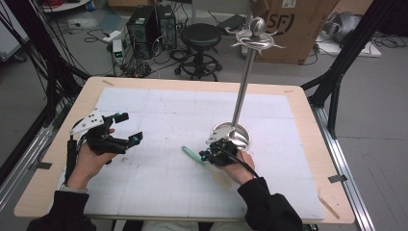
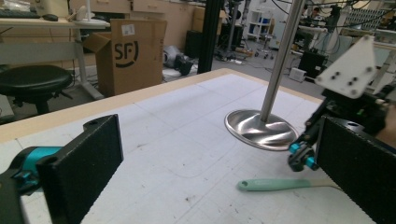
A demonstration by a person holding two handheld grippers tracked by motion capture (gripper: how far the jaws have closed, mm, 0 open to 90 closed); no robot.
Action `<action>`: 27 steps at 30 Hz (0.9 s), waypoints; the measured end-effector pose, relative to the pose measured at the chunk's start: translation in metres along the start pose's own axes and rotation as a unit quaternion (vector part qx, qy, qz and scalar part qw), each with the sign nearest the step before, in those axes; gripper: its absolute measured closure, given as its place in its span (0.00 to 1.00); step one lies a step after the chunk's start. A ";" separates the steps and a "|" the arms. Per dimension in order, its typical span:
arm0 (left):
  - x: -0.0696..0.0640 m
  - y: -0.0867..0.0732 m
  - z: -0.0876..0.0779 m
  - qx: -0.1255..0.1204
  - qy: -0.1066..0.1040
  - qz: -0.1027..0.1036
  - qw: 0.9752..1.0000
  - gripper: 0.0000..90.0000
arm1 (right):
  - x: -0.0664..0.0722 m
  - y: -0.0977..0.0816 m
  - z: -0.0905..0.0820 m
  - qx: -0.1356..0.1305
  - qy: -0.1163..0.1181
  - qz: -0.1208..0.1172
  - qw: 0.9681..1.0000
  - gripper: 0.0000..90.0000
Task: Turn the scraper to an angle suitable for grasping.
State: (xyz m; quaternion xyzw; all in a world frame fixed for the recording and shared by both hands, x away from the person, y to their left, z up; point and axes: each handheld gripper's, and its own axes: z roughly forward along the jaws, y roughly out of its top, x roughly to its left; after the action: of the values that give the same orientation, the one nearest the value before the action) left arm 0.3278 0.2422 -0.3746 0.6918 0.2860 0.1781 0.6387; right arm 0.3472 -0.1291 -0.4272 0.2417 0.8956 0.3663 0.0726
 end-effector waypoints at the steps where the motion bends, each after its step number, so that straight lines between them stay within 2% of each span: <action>1: 0.000 0.000 0.000 -0.001 0.000 0.001 1.000 0.02 | 0.000 0.000 0.000 0.000 0.000 0.000 1.000 1.00; 2: 0.000 0.000 -0.001 -0.002 0.000 -0.001 1.000 0.02 | -0.002 0.007 0.008 0.003 0.002 -0.006 1.000 1.00; 5: 0.001 0.001 -0.001 -0.003 0.001 -0.002 1.000 0.02 | -0.005 0.014 0.016 0.007 0.007 -0.006 1.000 1.00; 6: 0.001 0.001 -0.001 -0.004 0.000 -0.002 1.000 0.02 | -0.006 0.017 0.020 0.008 0.001 -0.018 1.000 1.00; 9: 0.001 0.000 -0.001 -0.003 0.000 -0.003 1.000 0.02 | -0.008 0.024 0.029 0.017 -0.010 -0.019 1.000 1.00; 10: 0.001 0.000 -0.001 -0.002 -0.001 -0.003 1.000 0.02 | -0.010 0.027 0.034 0.025 -0.027 -0.027 0.999 1.00; 13: 0.001 0.000 -0.001 -0.006 -0.004 -0.003 1.000 0.02 | -0.013 0.028 0.037 0.024 -0.017 -0.014 0.999 1.00; 15: 0.001 0.001 -0.002 -0.008 -0.002 -0.004 1.000 0.02 | -0.013 0.027 0.038 0.021 0.001 -0.019 1.000 1.00; 16: 0.001 0.001 -0.002 -0.008 -0.002 -0.005 1.000 0.02 | -0.013 0.027 0.038 0.021 0.001 -0.019 1.000 1.00; 17: 0.002 0.001 -0.002 -0.007 -0.002 -0.005 1.000 0.02 | -0.009 0.027 0.038 0.021 0.005 -0.033 0.999 1.00; 18: 0.002 0.001 -0.003 -0.007 -0.001 -0.005 1.000 0.02 | -0.009 0.027 0.038 0.021 0.005 -0.033 0.999 1.00; 20: 0.002 0.001 -0.003 -0.008 0.000 -0.004 1.000 0.02 | -0.004 0.028 0.037 0.029 0.008 -0.052 0.998 1.00; 22: 0.002 0.001 -0.003 -0.008 0.003 -0.003 1.000 0.02 | 0.006 0.028 0.038 0.038 0.028 -0.061 0.997 1.00; 24: 0.003 0.001 -0.003 -0.005 0.007 -0.003 1.000 0.02 | 0.012 0.029 0.037 0.043 0.036 -0.076 0.996 1.00; 25: 0.003 0.001 -0.003 -0.005 0.007 -0.003 1.000 0.02 | 0.016 0.029 0.037 0.046 0.044 -0.078 0.995 1.00; 27: 0.003 0.001 -0.003 -0.006 0.008 -0.004 1.000 0.02 | 0.019 0.029 0.038 0.045 0.044 -0.084 0.994 1.00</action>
State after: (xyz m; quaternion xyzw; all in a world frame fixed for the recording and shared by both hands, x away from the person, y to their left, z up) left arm 0.3281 0.2465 -0.3735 0.6851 0.2933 0.1827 0.6412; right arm 0.3531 -0.0788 -0.4335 0.1518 0.9307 0.3287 0.0525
